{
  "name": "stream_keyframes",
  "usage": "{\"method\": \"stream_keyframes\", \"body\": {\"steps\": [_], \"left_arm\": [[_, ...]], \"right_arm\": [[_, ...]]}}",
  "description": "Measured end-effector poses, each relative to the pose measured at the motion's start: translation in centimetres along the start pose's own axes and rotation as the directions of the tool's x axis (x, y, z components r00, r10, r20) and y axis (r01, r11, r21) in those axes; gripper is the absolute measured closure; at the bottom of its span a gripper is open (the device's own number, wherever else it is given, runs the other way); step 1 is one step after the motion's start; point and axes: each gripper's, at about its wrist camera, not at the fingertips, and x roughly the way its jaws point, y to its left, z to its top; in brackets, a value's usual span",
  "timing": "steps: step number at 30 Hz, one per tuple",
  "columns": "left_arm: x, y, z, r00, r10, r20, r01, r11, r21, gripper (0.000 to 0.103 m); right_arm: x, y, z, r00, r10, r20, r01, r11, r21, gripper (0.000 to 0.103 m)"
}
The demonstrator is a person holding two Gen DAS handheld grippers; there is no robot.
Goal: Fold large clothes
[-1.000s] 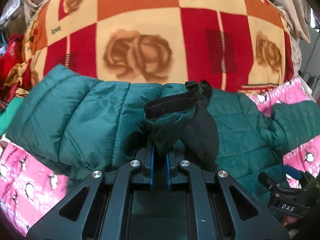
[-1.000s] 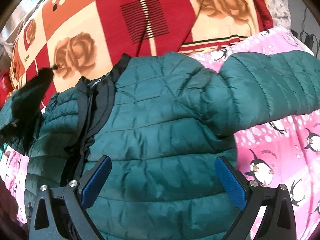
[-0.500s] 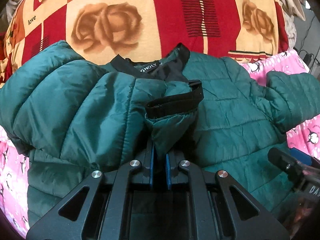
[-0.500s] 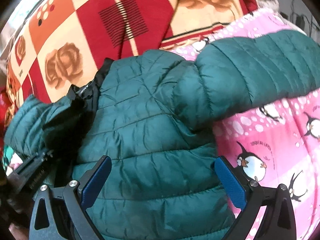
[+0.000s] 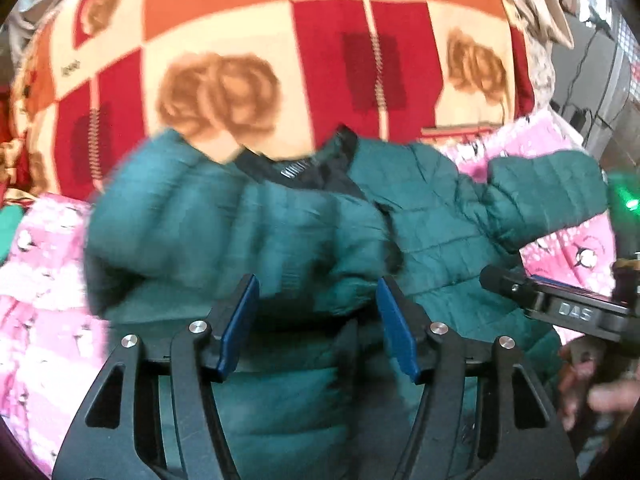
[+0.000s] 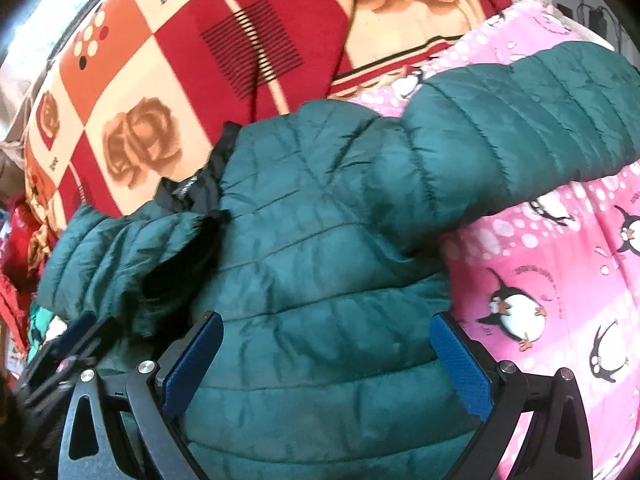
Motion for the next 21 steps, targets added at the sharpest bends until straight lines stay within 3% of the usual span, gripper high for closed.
{"method": "stream_keyframes", "body": {"steps": [8, 10, 15, 17, 18, 19, 21], "left_arm": [[-4.7, 9.2, 0.9, 0.983, 0.165, 0.081, -0.156, 0.982, -0.102, 0.04], [-4.8, 11.4, 0.7, 0.977, 0.2, 0.074, -0.187, 0.971, -0.148, 0.04], [-3.8, 16.0, -0.1, 0.971, 0.235, 0.038, -0.217, 0.94, -0.263, 0.04], [-3.4, 16.9, -0.4, 0.971, 0.238, 0.025, -0.221, 0.931, -0.289, 0.04], [-3.1, 17.4, -0.6, 0.971, 0.239, 0.015, -0.224, 0.927, -0.301, 0.04], [-2.9, 17.7, -0.7, 0.971, 0.24, 0.009, -0.225, 0.925, -0.307, 0.04], [-2.3, 18.2, -0.8, 0.971, 0.239, -0.003, -0.227, 0.92, -0.319, 0.04]], "right_arm": [[1.1, 6.1, -0.4, 0.993, 0.108, -0.047, -0.112, 0.991, -0.08, 0.0], [2.1, 7.7, -0.3, 0.989, 0.136, -0.059, -0.141, 0.986, -0.092, 0.0], [5.5, 9.4, 0.3, 0.988, 0.12, -0.1, -0.126, 0.99, -0.057, 0.001], [6.6, 9.9, 0.6, 0.987, 0.125, -0.103, -0.132, 0.99, -0.057, 0.006], [7.1, 10.3, 0.6, 0.989, 0.118, -0.094, -0.125, 0.989, -0.076, 0.017], [7.4, 10.6, 0.7, 0.991, 0.102, -0.089, -0.111, 0.989, -0.101, 0.039], [7.5, 11.3, 0.7, 0.991, 0.104, -0.078, -0.115, 0.981, -0.153, 0.065]]}}
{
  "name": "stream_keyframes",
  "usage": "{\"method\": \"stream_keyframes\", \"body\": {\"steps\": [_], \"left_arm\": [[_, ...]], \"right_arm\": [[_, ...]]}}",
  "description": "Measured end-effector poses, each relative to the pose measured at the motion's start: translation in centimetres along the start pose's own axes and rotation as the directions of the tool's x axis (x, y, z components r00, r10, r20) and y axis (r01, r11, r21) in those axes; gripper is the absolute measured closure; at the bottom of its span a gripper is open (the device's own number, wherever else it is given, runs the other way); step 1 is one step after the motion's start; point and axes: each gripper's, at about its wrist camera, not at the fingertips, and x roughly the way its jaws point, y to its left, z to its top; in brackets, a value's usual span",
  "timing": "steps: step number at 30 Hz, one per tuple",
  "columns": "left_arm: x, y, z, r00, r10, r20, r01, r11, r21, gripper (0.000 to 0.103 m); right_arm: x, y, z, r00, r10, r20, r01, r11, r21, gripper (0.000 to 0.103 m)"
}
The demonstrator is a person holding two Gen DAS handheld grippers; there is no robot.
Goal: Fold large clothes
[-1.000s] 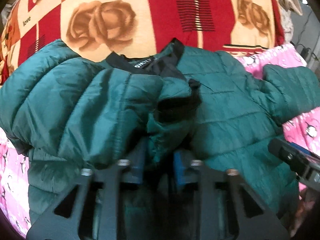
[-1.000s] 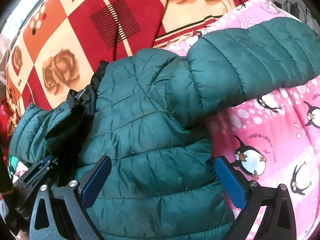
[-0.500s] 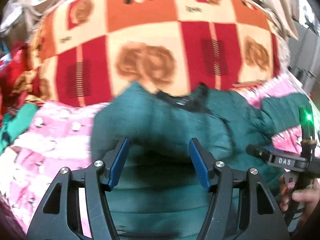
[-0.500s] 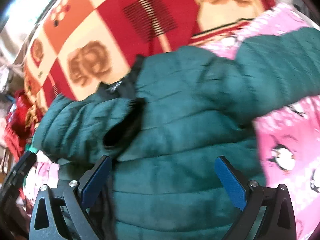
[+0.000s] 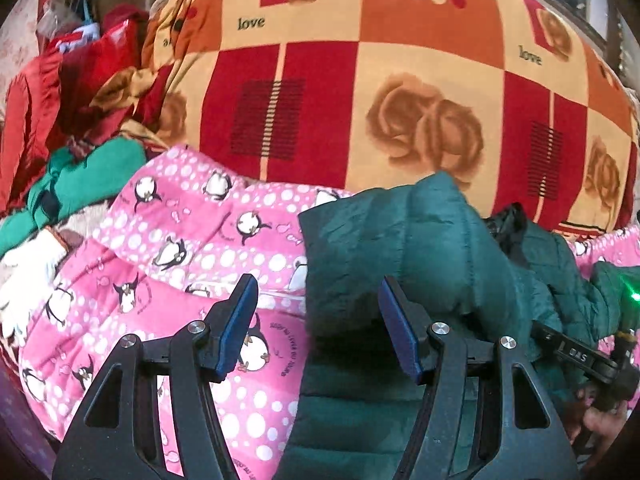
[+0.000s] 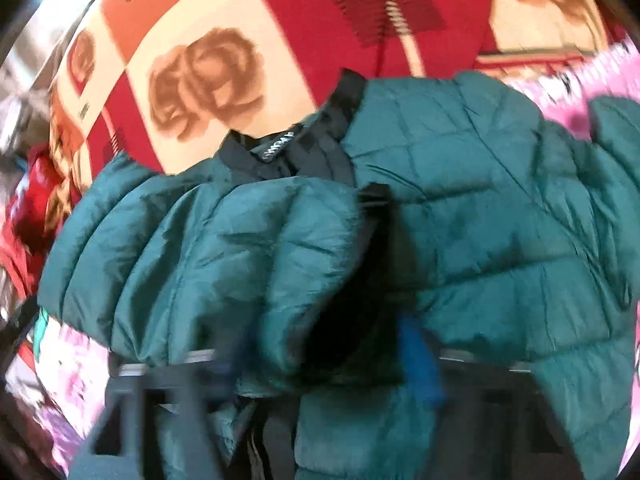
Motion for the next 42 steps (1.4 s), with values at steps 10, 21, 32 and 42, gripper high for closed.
{"method": "stream_keyframes", "body": {"steps": [10, 21, 32, 42], "left_arm": [[2.5, -0.8, 0.4, 0.999, -0.02, -0.034, 0.019, 0.999, -0.029, 0.04], [6.6, -3.2, -1.1, 0.992, -0.015, -0.124, 0.016, 1.0, 0.006, 0.041], [6.6, -4.3, 0.6, 0.997, -0.021, -0.075, 0.021, 1.0, 0.007, 0.04], [10.6, -5.6, 0.1, 0.993, -0.002, -0.122, 0.002, 1.0, 0.003, 0.04]], "right_arm": [[-5.9, -1.0, 2.1, 0.966, -0.133, 0.221, 0.164, 0.978, -0.127, 0.081], [-1.9, -6.9, 3.8, 0.939, -0.305, 0.159, 0.317, 0.946, -0.06, 0.086], [-6.5, -3.7, 4.1, 0.957, -0.207, 0.202, 0.221, 0.974, -0.049, 0.053], [1.2, 1.5, 4.9, 0.992, -0.101, 0.072, 0.112, 0.977, -0.181, 0.052]]}}
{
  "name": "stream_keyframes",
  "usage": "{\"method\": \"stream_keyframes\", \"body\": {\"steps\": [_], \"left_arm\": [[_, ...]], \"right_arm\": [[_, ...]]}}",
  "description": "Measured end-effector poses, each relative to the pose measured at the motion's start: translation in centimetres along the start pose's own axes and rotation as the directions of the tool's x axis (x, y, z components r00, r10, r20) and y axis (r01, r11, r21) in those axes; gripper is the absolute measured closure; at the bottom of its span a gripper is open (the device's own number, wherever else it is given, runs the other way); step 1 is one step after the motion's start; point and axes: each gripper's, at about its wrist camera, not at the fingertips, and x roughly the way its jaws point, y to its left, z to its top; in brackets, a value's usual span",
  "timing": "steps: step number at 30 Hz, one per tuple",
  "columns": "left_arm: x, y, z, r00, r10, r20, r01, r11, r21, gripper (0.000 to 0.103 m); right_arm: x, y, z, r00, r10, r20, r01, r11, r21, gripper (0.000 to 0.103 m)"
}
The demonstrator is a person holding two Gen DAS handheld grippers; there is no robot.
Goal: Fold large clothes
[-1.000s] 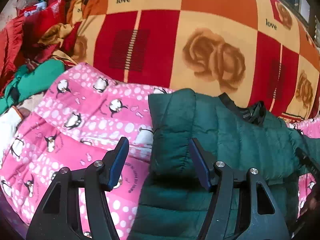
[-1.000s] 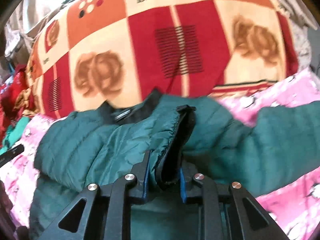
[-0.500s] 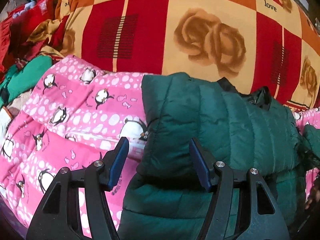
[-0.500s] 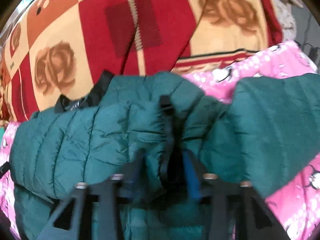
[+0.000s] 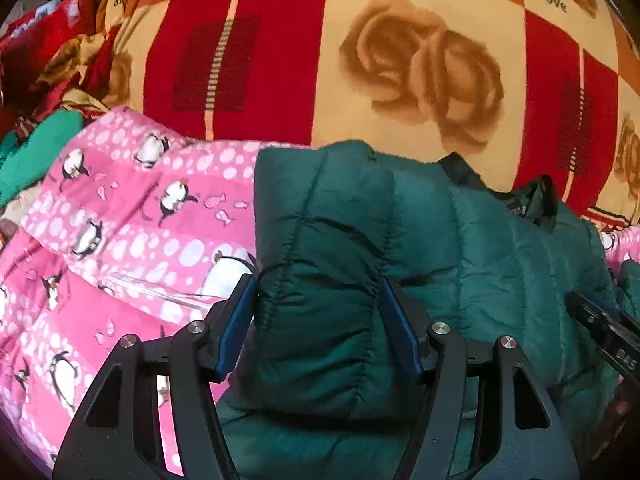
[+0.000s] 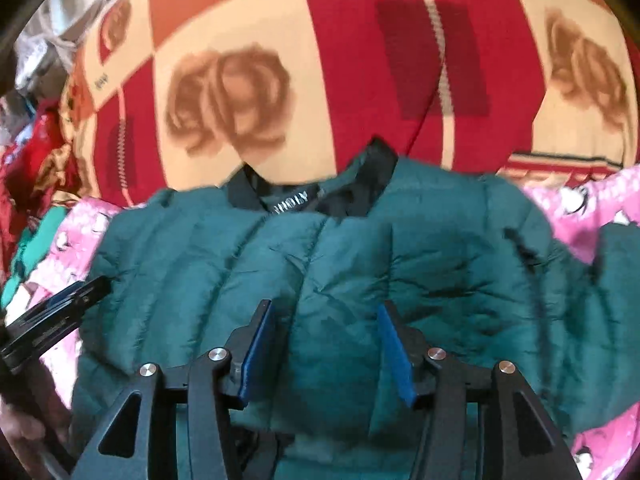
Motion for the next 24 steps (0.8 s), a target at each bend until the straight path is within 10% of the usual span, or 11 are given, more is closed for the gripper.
{"method": "stream_keyframes", "body": {"steps": [8, 24], "left_arm": [[1.4, 0.1, -0.7, 1.0, 0.013, 0.012, -0.013, 1.0, -0.015, 0.026], [1.4, -0.2, -1.1, 0.999, 0.032, 0.034, -0.032, 0.999, 0.001, 0.024]], "right_arm": [[3.5, -1.8, -0.5, 0.998, -0.056, -0.004, 0.056, 0.998, 0.037, 0.019], [0.5, -4.4, -3.2, 0.997, -0.076, -0.005, 0.076, 0.996, 0.043, 0.018]]}}
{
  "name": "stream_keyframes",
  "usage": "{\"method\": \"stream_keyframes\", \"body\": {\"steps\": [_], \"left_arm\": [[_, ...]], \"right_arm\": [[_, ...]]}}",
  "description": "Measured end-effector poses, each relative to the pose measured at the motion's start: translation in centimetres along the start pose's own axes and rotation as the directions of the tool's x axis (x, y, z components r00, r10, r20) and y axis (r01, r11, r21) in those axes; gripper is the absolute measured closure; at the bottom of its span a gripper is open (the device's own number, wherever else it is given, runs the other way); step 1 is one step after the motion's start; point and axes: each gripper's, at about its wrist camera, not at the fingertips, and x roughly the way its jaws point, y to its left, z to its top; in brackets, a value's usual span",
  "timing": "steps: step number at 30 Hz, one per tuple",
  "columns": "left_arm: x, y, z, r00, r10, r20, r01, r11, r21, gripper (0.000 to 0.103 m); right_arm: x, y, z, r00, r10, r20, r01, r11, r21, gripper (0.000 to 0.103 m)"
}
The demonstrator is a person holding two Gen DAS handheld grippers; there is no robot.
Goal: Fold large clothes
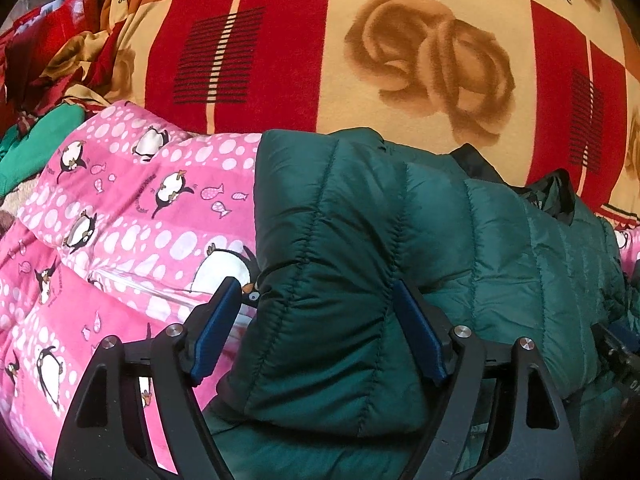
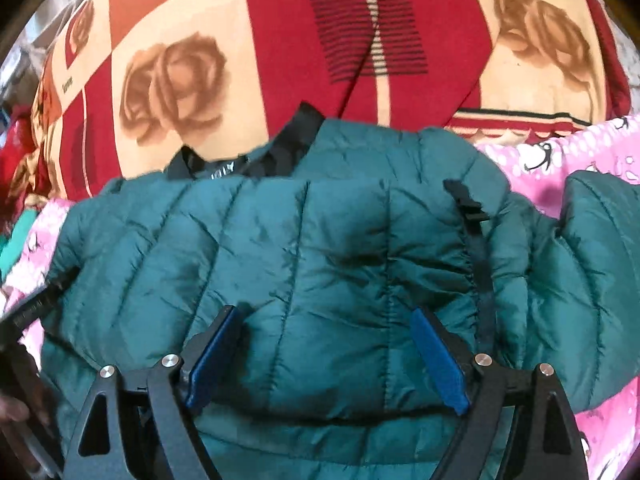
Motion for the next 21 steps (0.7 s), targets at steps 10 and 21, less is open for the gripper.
{"method": "stream_keyframes", "body": {"steps": [10, 21], "left_arm": [[0.0, -0.3, -0.2, 1.0, 0.021, 0.015, -0.021, 1.0, 0.009, 0.02], [-1.7, 0.0, -0.4, 1.0, 0.008, 0.008, -0.008, 1.0, 0.011, 0.016]], "right_arm": [[1.4, -0.2, -0.5, 1.0, 0.022, -0.017, -0.021, 1.0, 0.008, 0.015], [0.5, 0.1, -0.7, 1.0, 0.004, -0.002, -0.004, 1.0, 0.011, 0.014]]}}
